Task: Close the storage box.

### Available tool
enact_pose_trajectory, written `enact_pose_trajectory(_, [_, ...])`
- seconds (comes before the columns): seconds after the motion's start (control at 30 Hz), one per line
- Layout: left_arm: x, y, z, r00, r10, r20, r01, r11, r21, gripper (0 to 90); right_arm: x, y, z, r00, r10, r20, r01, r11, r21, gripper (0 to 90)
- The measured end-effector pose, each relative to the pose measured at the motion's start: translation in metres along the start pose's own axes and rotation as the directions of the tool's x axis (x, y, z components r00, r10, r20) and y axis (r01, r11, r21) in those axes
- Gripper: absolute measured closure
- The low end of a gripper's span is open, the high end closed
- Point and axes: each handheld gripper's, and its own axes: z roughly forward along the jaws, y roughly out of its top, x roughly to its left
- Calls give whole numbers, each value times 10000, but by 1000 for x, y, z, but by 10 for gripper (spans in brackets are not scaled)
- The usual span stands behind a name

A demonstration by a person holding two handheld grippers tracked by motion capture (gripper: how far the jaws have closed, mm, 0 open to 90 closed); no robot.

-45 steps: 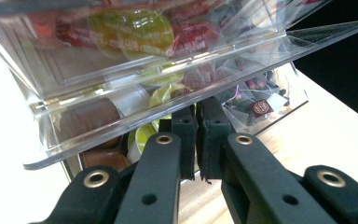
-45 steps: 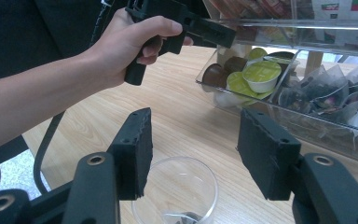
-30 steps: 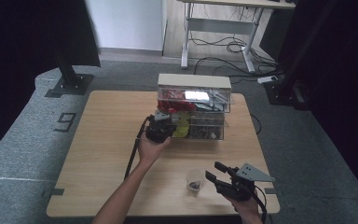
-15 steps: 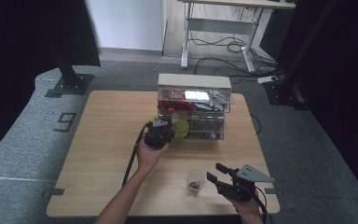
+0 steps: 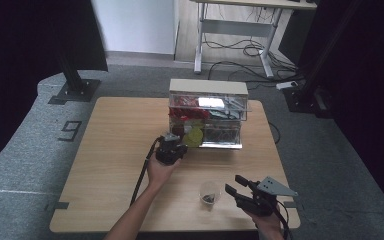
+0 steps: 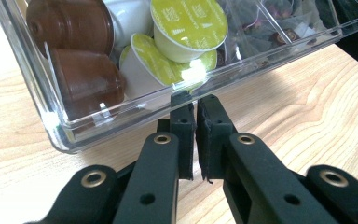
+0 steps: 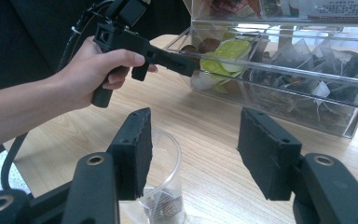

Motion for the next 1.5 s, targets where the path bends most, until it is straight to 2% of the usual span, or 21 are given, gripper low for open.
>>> enact_pose_trajectory(0.47, [0, -9, 7, 9999, -80, 82, 78, 9997, 247, 846, -7, -2, 0, 10000, 60, -7, -60, 10000, 10, 439])
enact_pose_trajectory(0.57, [2, -10, 6, 9998, -194, 90, 192, 9996, 194, 840, -8, -1, 0, 10000, 86, 6, -86, 10000, -44, 439])
enact_pose_trajectory(0.7, [2, -10, 4, 9999, -16, 139, 14, 9998, 197, 827, -8, 0, 0, 10000, 58, 32, -58, 10000, -47, 439])
enact_pose_trajectory(0.77, [-1, -11, 2, 9999, 18, 171, -18, 10000, -19, 797, -7, 0, -1, 10000, 23, 41, -23, 10000, -33, 439])
enact_pose_trajectory(0.9, [-4, -17, -7, 9989, 217, 412, -208, 9995, -233, 718, -6, 1, -2, 10000, -35, 76, 35, 10000, -47, 439])
enact_pose_trajectory(1.0, [-4, -21, -15, 9979, 435, 490, -418, 9985, -348, 698, -8, 0, -2, 9999, -17, 108, 18, 10000, -63, 438])
enact_pose_trajectory(1.37, [-4, -34, -53, 9947, 904, 494, -853, 9916, -972, 560, -14, -3, 1, 9998, 78, 201, -81, 9999, 136, 435])
enact_pose_trajectory(1.5, [-4, -44, -67, 9905, 1348, 285, -1314, 9864, -993, 504, -18, -6, 1, 9994, 50, 331, -58, 9997, 243, 434])
